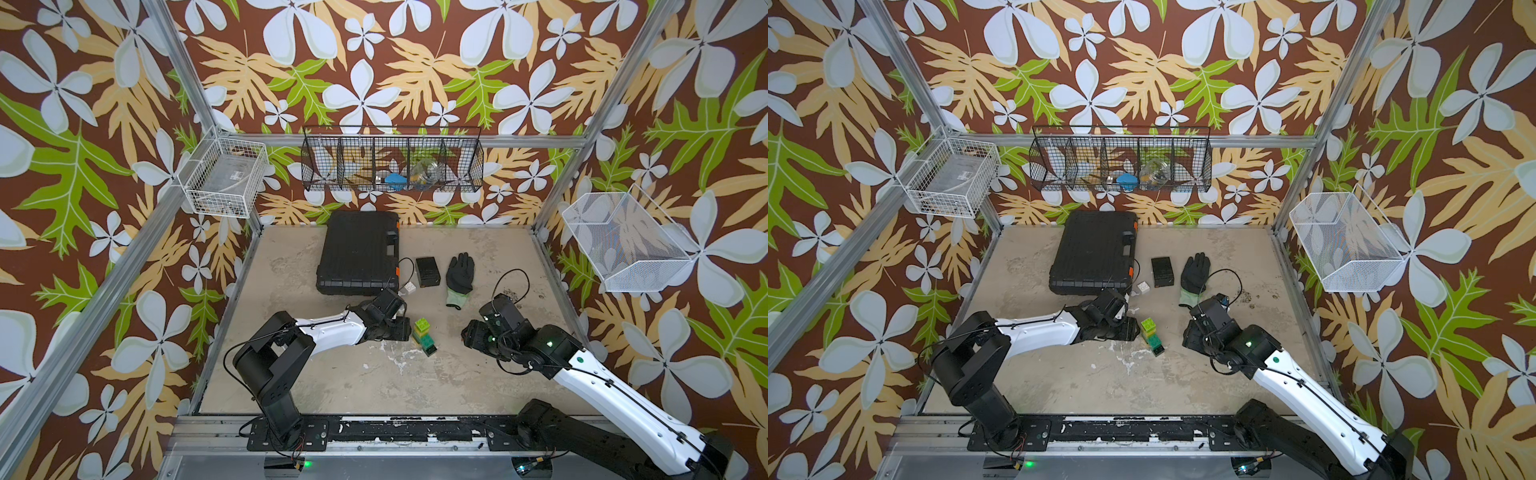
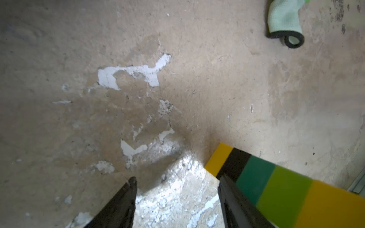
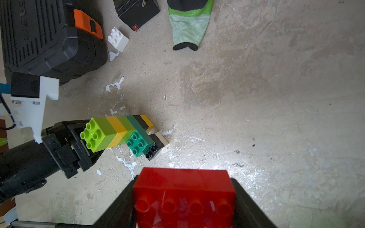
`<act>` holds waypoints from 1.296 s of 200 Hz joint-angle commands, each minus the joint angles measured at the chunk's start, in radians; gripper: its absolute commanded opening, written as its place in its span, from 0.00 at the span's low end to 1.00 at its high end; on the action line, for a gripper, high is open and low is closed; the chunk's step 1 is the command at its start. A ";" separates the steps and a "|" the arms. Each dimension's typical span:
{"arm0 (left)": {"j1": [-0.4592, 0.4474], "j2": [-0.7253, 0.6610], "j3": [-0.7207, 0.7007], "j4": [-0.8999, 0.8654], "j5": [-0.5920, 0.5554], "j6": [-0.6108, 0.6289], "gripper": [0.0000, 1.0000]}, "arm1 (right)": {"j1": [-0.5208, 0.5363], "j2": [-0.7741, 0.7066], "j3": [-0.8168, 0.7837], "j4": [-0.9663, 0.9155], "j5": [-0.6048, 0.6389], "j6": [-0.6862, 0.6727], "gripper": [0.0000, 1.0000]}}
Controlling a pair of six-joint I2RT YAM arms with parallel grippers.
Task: Assemble a giraffe with lego
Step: Move the lego brick at the center of the board.
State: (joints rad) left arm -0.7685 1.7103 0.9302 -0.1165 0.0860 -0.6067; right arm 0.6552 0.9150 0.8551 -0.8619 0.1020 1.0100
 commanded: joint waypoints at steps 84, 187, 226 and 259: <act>0.003 0.055 0.001 0.111 0.073 -0.001 0.69 | 0.000 -0.038 -0.005 -0.046 0.004 0.032 0.43; -0.117 0.008 -0.136 0.179 0.153 0.000 0.69 | -0.002 0.035 -0.025 0.038 -0.017 0.013 0.43; -0.187 -0.012 -0.165 0.182 0.152 -0.022 0.69 | -0.004 0.075 -0.001 0.050 -0.018 -0.003 0.43; -0.191 -0.033 -0.171 0.161 0.130 -0.017 0.69 | -0.003 0.107 0.059 0.015 -0.003 -0.053 0.43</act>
State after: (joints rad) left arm -0.9585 1.6852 0.7628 0.1448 0.2291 -0.6182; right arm 0.6525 1.0058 0.8719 -0.8276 0.0784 1.0077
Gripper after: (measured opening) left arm 0.690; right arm 0.672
